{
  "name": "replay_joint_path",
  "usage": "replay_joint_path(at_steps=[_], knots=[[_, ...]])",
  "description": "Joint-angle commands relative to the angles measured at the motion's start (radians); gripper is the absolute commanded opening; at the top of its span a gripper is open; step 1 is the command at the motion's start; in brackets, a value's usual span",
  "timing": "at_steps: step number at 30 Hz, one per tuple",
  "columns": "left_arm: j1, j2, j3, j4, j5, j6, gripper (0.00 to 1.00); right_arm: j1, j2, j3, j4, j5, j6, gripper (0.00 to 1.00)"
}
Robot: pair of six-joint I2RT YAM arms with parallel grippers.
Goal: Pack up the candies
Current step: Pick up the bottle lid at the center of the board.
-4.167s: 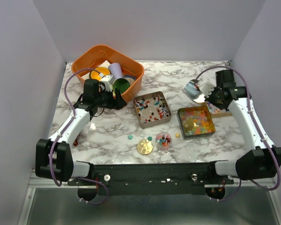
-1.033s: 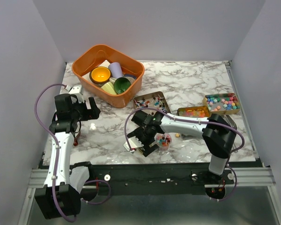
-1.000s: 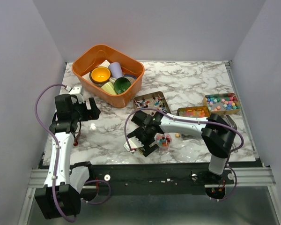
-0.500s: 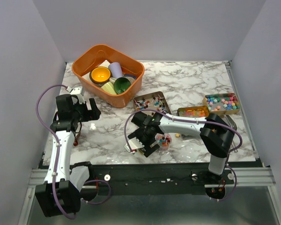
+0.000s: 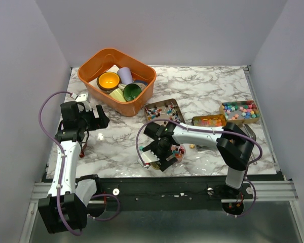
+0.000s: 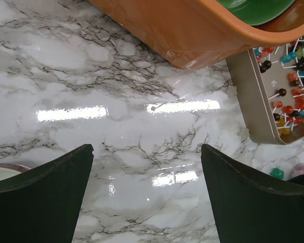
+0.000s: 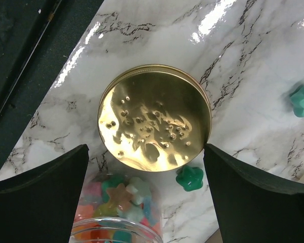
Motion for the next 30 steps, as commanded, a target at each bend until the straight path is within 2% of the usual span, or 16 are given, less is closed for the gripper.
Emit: replay_joint_path(at_steps=[1,12,18,28,29,30], knots=[[0.006,-0.004,-0.011,0.017,0.021,-0.009,0.99,0.001,0.028,0.003,0.035,0.027,0.02,1.0],[0.009,-0.009,-0.03,0.026,0.024,-0.008,0.99,0.002,0.051,0.019,0.047,-0.007,0.063,1.0],[0.009,-0.004,-0.038,0.041,0.027,-0.012,0.99,0.002,0.04,0.001,0.062,-0.025,0.101,0.88],[0.009,-0.012,-0.053,0.049,0.035,-0.015,0.99,0.007,0.052,-0.002,0.115,-0.006,0.144,0.93],[0.009,-0.016,-0.056,0.051,0.035,-0.015,0.99,0.005,0.056,0.003,0.113,-0.009,0.15,0.88],[0.009,-0.019,-0.057,0.049,0.033,-0.014,0.99,0.005,0.057,0.012,0.11,-0.013,0.161,0.79]])
